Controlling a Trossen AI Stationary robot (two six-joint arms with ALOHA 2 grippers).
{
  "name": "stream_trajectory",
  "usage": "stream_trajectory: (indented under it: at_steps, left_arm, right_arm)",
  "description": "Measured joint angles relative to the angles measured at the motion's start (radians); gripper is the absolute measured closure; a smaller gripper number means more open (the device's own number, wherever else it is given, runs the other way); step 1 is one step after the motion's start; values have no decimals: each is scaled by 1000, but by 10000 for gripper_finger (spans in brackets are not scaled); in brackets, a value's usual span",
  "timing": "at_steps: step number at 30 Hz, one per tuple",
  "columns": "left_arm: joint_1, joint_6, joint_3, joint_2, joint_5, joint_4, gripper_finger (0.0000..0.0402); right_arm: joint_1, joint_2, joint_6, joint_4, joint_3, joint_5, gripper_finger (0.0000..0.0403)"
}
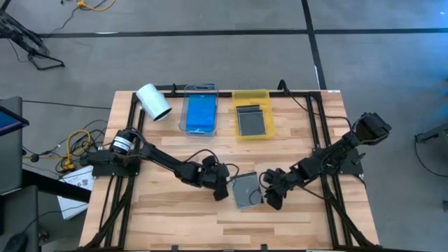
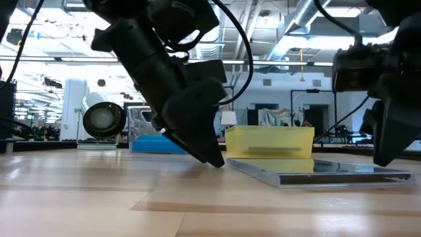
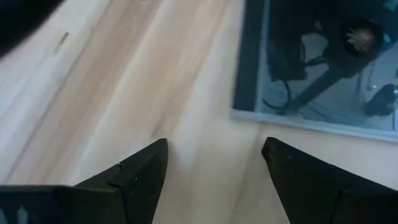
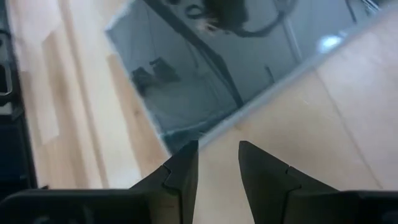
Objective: Pick & place jewel cases by type
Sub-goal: Put the black CD case into the yellow bin
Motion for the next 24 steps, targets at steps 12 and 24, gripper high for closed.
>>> stream_trajectory:
  at_steps: [12, 24]
  left_arm:
    - [-5, -121, 0, 1, -64, 11, 136]
    - [47, -90, 2, 1, -39, 11, 136]
  right_arm:
    - [29, 51, 52, 143, 2, -24, 294]
    - [28, 313, 19, 385, 133, -154, 295]
